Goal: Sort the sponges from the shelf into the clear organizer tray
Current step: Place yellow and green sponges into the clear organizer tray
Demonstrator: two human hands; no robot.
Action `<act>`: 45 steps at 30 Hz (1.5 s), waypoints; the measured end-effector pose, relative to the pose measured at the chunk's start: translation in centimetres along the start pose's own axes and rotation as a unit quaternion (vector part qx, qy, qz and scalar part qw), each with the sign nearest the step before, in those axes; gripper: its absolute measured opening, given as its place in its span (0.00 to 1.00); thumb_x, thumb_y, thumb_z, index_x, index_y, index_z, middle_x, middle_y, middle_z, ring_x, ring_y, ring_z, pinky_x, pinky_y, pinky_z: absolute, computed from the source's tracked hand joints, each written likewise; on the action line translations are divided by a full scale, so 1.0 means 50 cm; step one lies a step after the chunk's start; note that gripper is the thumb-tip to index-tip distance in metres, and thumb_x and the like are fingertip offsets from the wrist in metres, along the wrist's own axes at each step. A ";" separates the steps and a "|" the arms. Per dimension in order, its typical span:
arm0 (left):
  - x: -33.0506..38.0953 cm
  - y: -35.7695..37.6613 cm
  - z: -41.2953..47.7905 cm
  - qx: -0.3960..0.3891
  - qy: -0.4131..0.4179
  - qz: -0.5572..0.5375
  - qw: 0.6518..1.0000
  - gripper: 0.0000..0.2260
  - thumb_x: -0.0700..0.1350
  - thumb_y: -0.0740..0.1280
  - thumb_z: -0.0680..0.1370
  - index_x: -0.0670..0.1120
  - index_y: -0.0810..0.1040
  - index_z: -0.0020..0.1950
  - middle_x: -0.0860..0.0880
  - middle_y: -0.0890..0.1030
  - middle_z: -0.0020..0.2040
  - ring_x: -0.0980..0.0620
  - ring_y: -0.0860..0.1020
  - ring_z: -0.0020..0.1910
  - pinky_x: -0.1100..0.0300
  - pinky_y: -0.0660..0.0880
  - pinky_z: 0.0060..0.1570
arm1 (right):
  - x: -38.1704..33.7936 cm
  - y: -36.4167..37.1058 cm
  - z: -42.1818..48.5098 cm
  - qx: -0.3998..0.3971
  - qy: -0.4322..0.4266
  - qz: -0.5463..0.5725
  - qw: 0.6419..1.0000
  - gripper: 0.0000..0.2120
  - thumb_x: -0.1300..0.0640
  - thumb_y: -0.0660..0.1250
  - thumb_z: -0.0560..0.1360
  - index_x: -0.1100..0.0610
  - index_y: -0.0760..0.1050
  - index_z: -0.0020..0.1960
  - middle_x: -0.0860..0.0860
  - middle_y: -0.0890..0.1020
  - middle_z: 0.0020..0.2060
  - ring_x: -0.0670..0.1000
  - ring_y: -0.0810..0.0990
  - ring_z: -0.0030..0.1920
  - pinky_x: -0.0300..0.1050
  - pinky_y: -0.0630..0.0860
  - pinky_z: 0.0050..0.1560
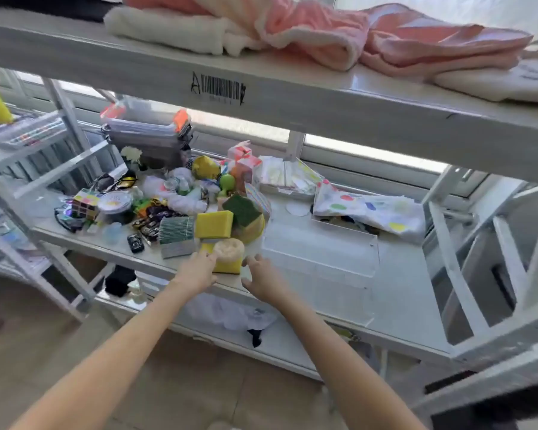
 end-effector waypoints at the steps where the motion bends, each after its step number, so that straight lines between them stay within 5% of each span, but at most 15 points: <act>1: -0.008 0.001 0.009 -0.003 -0.006 0.006 1.000 0.25 0.48 0.65 0.78 0.43 0.62 0.71 0.41 0.69 0.66 0.40 0.70 0.66 0.47 0.73 0.61 | -0.006 0.005 0.016 -0.001 0.005 -0.008 1.000 0.21 0.58 0.63 0.76 0.62 0.67 0.67 0.62 0.72 0.62 0.62 0.70 0.63 0.55 0.70 0.60; 8: -0.028 0.021 0.089 0.024 0.008 0.014 1.000 0.30 0.47 0.71 0.74 0.41 0.60 0.70 0.41 0.65 0.70 0.41 0.64 0.70 0.48 0.73 0.60 | -0.032 0.019 0.127 0.046 0.033 0.017 0.998 0.26 0.55 0.64 0.75 0.59 0.63 0.71 0.62 0.66 0.68 0.63 0.66 0.67 0.53 0.64 0.67; 12: -0.038 0.031 0.110 0.028 0.026 -0.001 0.999 0.33 0.44 0.72 0.72 0.41 0.59 0.71 0.43 0.67 0.70 0.43 0.65 0.70 0.50 0.73 0.59 | -0.042 0.048 0.161 0.001 0.057 0.032 0.998 0.23 0.53 0.62 0.77 0.62 0.64 0.68 0.67 0.63 0.70 0.64 0.59 0.72 0.53 0.60 0.70; 17: -0.066 0.038 0.123 -0.003 0.066 -0.003 0.998 0.29 0.43 0.73 0.70 0.41 0.63 0.67 0.43 0.69 0.67 0.44 0.66 0.68 0.49 0.73 0.57 | -0.044 0.046 0.173 0.018 0.082 0.067 0.994 0.20 0.51 0.63 0.75 0.62 0.67 0.62 0.66 0.72 0.59 0.65 0.71 0.61 0.54 0.69 0.60; 23: -0.068 0.026 0.117 0.003 0.104 -0.047 0.993 0.39 0.46 0.76 0.66 0.43 0.59 0.71 0.44 0.67 0.66 0.44 0.67 0.66 0.47 0.76 0.56 | -0.047 -0.012 0.135 0.060 0.056 0.075 0.994 0.24 0.53 0.71 0.67 0.59 0.69 0.59 0.62 0.74 0.57 0.62 0.72 0.57 0.52 0.71 0.57; 27: -0.070 -0.014 0.089 0.019 0.124 -0.066 0.990 0.36 0.48 0.77 0.64 0.46 0.63 0.67 0.46 0.68 0.61 0.46 0.68 0.62 0.50 0.76 0.56 | -0.001 -0.098 0.074 0.112 0.055 0.084 0.989 0.23 0.52 0.72 0.66 0.57 0.70 0.58 0.59 0.75 0.57 0.61 0.73 0.56 0.52 0.74 0.54; 34: 0.112 -0.172 0.105 0.084 0.214 -0.110 0.967 0.35 0.45 0.76 0.68 0.45 0.63 0.70 0.44 0.68 0.63 0.45 0.67 0.64 0.49 0.71 0.64 | 0.184 -0.226 -0.062 0.186 0.145 0.108 0.966 0.21 0.52 0.74 0.66 0.56 0.72 0.55 0.57 0.71 0.60 0.60 0.75 0.56 0.53 0.75 0.58; 45: 0.301 -0.125 0.236 0.025 0.253 -0.072 0.965 0.21 0.38 0.70 0.72 0.44 0.71 0.64 0.41 0.66 0.69 0.39 0.66 0.69 0.47 0.67 0.67 | 0.247 -0.159 -0.174 0.100 0.163 0.099 0.976 0.20 0.49 0.71 0.68 0.52 0.71 0.57 0.52 0.67 0.61 0.56 0.72 0.59 0.49 0.75 0.58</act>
Point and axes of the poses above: each hand's wrist, its own z-axis towards the middle knuckle, its own y-axis out of the palm, x = y × z, the point moved 7 cm from there along z, towards the middle knuckle
